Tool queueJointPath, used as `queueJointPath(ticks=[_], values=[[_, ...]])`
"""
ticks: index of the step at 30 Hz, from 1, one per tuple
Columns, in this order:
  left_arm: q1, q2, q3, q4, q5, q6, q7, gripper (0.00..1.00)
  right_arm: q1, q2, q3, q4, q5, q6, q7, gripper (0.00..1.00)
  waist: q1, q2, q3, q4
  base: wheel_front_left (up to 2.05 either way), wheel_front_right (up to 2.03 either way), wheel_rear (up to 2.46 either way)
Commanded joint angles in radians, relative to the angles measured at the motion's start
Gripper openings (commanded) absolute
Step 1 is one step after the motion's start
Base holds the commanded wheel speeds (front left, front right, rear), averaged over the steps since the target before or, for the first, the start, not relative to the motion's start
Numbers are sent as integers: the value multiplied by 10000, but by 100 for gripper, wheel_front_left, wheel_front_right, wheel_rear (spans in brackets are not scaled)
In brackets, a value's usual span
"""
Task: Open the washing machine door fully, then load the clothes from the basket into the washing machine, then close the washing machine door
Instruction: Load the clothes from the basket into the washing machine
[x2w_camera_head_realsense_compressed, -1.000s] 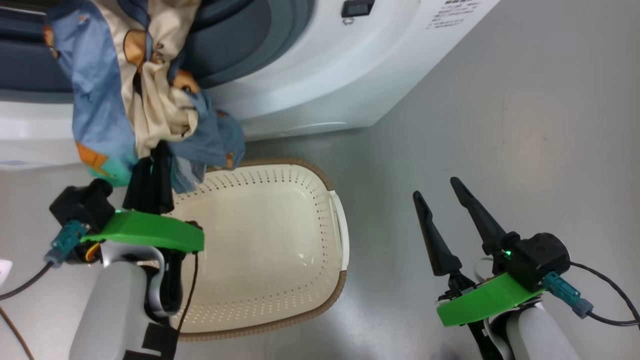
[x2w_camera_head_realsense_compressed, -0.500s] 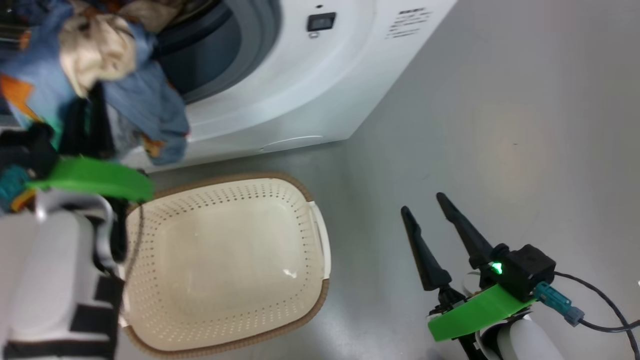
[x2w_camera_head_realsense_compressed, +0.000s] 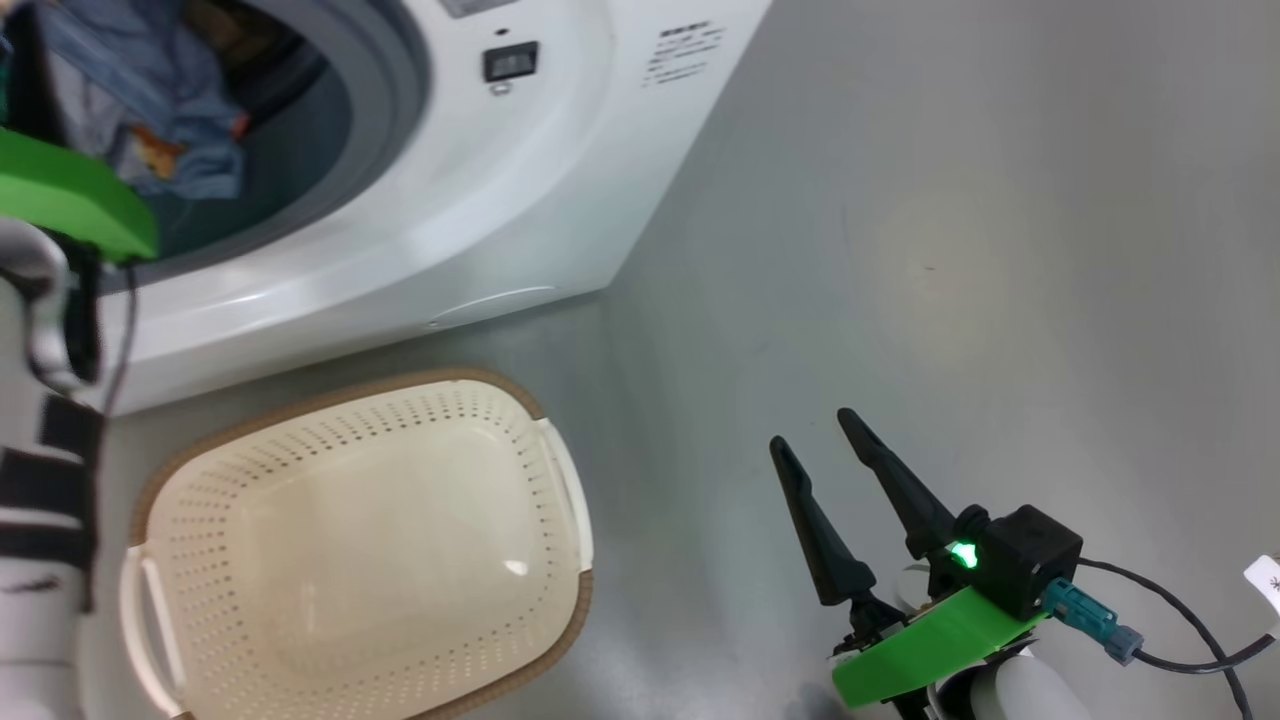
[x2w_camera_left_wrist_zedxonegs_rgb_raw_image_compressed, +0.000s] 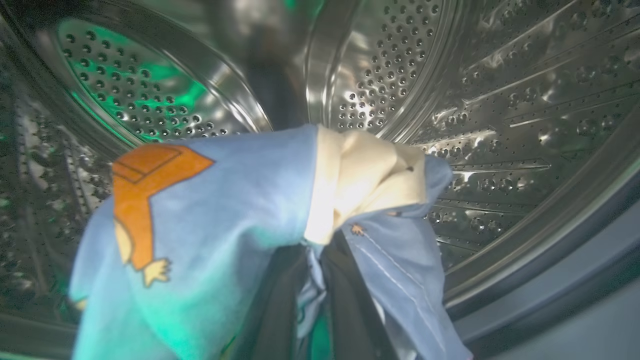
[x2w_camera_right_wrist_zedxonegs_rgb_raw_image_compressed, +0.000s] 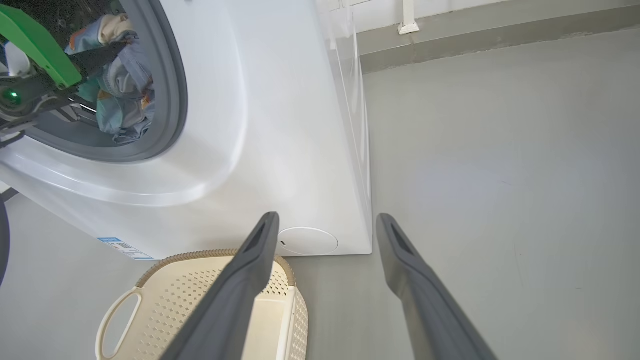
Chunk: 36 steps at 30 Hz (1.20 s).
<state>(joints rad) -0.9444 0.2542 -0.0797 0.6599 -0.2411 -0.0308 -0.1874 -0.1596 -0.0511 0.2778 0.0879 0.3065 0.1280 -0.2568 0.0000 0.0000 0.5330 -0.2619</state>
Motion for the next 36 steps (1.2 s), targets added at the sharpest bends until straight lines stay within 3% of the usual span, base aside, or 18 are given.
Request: queueJointPath(ticks=[1,10,16,26,34,35,36], values=[[-418,593,242,40,117,-35,21,0,277,9,287,-184,83,27,-49,100,0,0,130,-270,0,0,0],[-2316,1560,169,2217,337,-222,-74,0,353,9,709,-155,76,27,-49,100,0,0,624,-860,0,0,0],[-3285,1883,-59,3165,547,-274,-283,0,411,9,839,-165,-73,27,-49,100,0,0,1016,-1044,0,0,0],[-4477,2068,-179,3573,665,-134,-697,0,415,9,805,-319,-198,27,-49,100,0,0,1434,-1069,0,0,0],[-4311,2164,-119,3911,640,-23,-740,0,380,9,887,-265,-204,27,-49,100,0,0,1418,-1071,0,0,0],[-4332,2153,-155,4061,651,-30,-740,3,390,9,888,-250,-205,27,-49,100,0,0,1398,-1060,0,0,0],[-4374,2140,-194,4199,660,-54,-740,16,400,9,891,-238,-204,27,-49,100,0,0,1378,-1046,0,0,0]])
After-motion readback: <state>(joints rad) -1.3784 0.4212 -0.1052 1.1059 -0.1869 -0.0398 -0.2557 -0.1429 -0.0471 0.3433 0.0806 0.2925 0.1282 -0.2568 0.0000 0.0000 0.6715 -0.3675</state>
